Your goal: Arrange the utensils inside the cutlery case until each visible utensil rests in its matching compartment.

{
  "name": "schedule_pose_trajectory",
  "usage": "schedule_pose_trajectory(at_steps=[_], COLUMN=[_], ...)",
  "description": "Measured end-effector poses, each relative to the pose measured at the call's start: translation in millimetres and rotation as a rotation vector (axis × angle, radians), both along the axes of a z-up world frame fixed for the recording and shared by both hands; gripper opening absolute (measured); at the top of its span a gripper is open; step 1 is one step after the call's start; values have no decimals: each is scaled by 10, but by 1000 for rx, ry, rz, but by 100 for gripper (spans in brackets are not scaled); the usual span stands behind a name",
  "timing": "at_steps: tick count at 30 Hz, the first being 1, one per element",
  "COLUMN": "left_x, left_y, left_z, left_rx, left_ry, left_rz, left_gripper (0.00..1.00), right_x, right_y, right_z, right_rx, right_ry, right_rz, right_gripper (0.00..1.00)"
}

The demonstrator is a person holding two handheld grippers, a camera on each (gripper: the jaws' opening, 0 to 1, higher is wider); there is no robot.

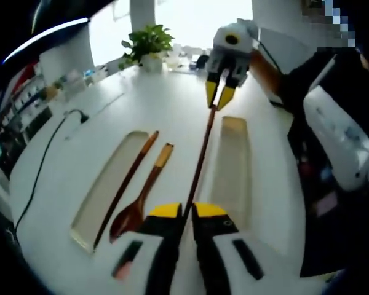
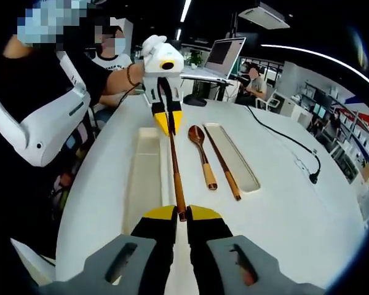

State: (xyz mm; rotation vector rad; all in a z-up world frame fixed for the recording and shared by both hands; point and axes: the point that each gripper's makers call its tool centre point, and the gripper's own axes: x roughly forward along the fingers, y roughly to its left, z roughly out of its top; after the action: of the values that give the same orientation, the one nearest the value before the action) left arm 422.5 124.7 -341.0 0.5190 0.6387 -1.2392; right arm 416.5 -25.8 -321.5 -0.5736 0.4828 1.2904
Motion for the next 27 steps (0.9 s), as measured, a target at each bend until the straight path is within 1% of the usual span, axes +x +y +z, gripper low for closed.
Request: schedule_pose_trajectory(at_steps=[4,8,14,17,21,25,27], left_x=[-93,-177,-317,-351,-413,-438,-452], left_y=[-31,-33,-44,-58,-70,-83,-92], left_z=[-11,-36,-73,-83,-122,-141,-157], left_rx=[-2,1,-15,-13,8,4,2], left_ry=[7,10,46,55,62,73,78], left_rz=[-21,-30,-39,-47,-63,-61,-56], left_gripper=[6,6,6,6,6,6,6], right_x=[-89,-186,-329,-412,-444,-477,-489], right_y=[-26,-23,-29,-38,-43,-53,-59], right_z=[-27,-34,-102,-165,-200,-229,-240], right_rx=[-12,-20,-27,-47,-64,-72,-78], right_ry=[7,-2,23,37,41,59,58], right_rz=[1,13,23,42,47,47,45], right_gripper=[5,5,5,5,5,5,5])
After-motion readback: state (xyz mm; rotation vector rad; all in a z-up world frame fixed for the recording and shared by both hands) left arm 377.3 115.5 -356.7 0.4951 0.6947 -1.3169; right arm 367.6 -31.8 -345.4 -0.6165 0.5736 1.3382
